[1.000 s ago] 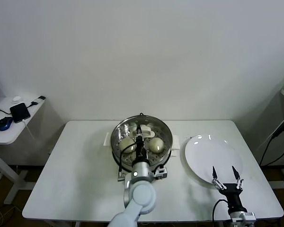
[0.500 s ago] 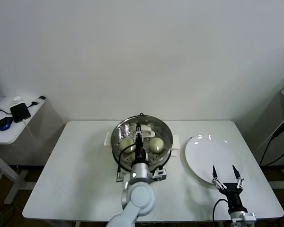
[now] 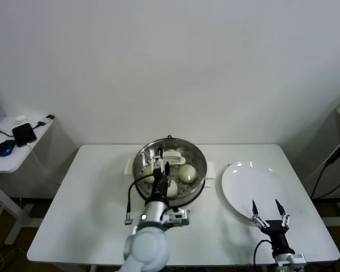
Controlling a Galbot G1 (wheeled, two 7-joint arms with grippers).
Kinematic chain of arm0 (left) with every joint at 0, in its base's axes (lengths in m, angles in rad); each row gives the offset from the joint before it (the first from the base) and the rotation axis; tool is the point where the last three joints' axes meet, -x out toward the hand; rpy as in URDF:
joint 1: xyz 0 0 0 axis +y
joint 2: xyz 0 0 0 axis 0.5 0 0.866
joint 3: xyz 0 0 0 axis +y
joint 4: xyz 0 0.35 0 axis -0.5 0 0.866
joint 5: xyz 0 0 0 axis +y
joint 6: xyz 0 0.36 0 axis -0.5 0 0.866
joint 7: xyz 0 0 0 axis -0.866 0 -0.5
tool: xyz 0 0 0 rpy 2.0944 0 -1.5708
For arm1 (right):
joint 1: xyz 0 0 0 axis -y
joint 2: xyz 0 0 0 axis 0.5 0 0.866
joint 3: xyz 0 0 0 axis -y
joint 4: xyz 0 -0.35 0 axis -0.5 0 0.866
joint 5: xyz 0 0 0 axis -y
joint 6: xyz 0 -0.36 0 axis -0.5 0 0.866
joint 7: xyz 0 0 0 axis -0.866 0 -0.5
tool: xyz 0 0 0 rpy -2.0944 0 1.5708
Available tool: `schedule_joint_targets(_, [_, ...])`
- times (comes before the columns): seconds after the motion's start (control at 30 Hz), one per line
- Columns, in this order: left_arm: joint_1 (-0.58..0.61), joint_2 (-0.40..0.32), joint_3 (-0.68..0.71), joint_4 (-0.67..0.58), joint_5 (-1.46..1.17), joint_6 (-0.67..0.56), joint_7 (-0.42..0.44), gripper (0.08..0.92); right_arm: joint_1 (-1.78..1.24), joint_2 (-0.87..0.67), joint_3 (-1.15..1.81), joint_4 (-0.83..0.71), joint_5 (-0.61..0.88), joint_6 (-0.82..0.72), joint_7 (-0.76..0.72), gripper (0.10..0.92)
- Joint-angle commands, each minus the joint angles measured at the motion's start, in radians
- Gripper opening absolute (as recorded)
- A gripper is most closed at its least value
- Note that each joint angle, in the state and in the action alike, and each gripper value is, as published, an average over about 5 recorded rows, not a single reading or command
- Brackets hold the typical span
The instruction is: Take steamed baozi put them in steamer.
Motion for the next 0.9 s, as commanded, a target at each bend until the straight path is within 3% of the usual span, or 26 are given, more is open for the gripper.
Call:
schedule_joint_targets(0.03, [0.119,0.054,-0.154,-0.172,-0.512,-0.25,-0.205,0.821,-0.008,-0.035,-0.012,0.046,0.023,0.014,0.033,0.823])
schedule_joint_targets(0.17, [0.189,0.043,-0.399,-0.212,-0.996,-0.395,-0.338,0.823,-0.012,-0.037,-0.011,0.051,0.018,0.027,0.033,0.823])
schedule_joint_targets(0.3, [0.255,0.063,-0.671,-0.179,-1.43,-0.495,-0.356,0.823,-0.009,-0.037,-0.014,0.039,0.017,0.035,0.036,0.823])
schedule_joint_targets(0.4, [0.301,0.115,-0.781,-0.104,-1.66,-0.527,-0.349,0.823,-0.003,-0.037,-0.018,0.033,0.022,0.03,0.046,0.823])
schedule_joint_targets(0.57, [0.378,0.174,-0.762,0.015,-1.782,-0.562,-0.313,0.823,-0.002,-0.038,-0.026,0.033,0.037,0.009,0.048,0.823])
schedule_joint_targets(0.9, [0.41,0.143,-0.669,0.139,-1.709,-0.629,-0.24,0.823,-0.005,-0.036,-0.034,0.02,0.04,-0.001,0.043,0.823])
